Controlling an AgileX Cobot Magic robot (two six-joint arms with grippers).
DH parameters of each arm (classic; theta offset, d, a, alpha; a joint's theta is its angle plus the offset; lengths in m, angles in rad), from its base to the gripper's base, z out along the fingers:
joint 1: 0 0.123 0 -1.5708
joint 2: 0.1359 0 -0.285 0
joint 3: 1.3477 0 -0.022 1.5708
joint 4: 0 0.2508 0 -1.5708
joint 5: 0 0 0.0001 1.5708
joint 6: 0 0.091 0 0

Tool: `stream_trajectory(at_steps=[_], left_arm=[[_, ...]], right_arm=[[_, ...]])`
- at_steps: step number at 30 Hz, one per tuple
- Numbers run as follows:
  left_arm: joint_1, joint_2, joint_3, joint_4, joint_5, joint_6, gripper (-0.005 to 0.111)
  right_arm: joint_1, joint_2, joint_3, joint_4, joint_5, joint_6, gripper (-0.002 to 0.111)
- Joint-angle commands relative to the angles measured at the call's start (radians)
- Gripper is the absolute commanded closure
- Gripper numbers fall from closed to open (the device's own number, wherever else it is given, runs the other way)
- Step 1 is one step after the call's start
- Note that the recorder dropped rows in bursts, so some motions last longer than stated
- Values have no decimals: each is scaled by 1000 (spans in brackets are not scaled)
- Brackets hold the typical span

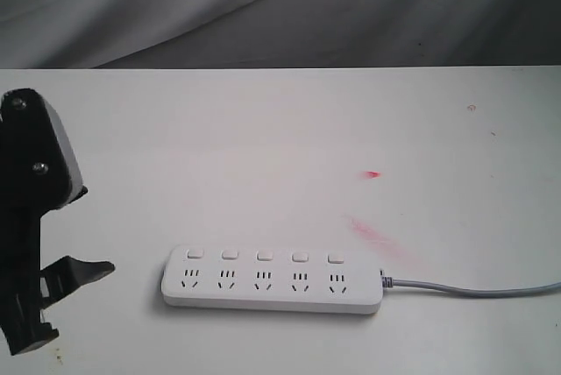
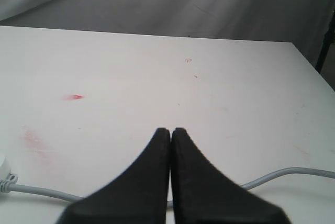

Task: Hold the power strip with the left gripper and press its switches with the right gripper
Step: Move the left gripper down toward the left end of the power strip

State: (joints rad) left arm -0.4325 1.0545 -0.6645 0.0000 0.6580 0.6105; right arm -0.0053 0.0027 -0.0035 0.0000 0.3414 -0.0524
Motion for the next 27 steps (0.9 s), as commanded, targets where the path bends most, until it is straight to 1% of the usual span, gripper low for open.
stream_trajectory(at_steps=[1,4,7,11,14,19,21,24,27], left_arm=[[-5,45,-2,-40,1,12,35],[-5,86,-2,-69,1,25,35],[-5,138,-2,-108,-28,30,33],[-5,209,-2,-179,-58,19,23],[-2,237,-2,-177,-82,-71,18],[35,239,-2,-160,-107,-83,19],[51,239,-2,-160,-123,-42,19],[78,250,-2,-200,-139,84,19],[107,302,-2,-253,-131,163,26]], right_arm=[[-6,-3,3,-7,-8,1,108],[-6,-3,3,-7,-8,1,108],[-6,-3,3,-7,-8,1,108],[-6,-3,3,-7,-8,1,108],[-6,-3,3,-7,-8,1,108],[-6,-3,3,-7,-8,1,108],[-6,-3,3,-7,-8,1,108],[-6,-3,3,-7,-8,1,108],[-6,-3,3,-7,-8,1,108]])
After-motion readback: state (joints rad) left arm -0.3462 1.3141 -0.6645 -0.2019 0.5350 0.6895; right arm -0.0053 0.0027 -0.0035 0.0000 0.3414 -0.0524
